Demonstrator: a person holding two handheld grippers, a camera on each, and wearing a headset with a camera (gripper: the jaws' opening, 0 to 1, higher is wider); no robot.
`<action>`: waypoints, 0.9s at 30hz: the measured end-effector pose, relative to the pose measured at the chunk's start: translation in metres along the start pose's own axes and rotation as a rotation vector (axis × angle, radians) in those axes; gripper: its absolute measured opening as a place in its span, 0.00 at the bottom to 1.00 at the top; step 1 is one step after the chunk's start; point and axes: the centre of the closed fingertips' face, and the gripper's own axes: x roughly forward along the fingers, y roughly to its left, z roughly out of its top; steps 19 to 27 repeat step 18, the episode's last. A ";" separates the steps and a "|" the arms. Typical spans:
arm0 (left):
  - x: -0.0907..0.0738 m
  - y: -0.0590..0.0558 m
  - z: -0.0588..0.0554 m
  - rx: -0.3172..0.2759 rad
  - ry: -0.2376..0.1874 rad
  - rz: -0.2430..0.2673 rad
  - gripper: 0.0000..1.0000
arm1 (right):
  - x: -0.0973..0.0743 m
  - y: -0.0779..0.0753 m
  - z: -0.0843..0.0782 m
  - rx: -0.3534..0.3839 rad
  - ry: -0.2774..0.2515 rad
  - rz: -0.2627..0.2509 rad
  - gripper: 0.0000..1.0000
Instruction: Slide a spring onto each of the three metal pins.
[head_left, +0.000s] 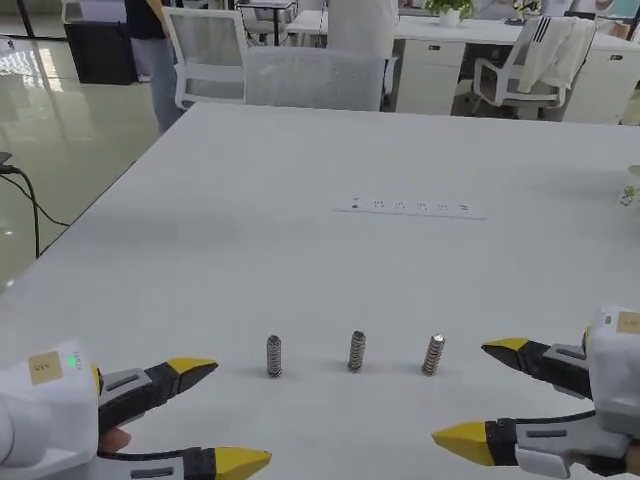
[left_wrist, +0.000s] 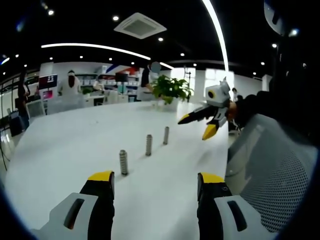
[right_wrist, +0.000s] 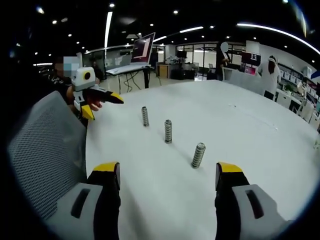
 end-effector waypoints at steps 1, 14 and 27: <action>0.000 0.000 -0.001 -0.002 0.000 0.002 0.63 | 0.000 0.000 0.000 0.000 0.001 0.000 0.78; -0.002 0.001 -0.003 -0.030 -0.013 0.022 0.62 | 0.000 0.001 -0.002 0.012 0.002 0.005 0.79; -0.002 0.001 -0.003 -0.031 -0.014 0.024 0.62 | 0.000 0.001 -0.002 0.016 0.001 0.005 0.79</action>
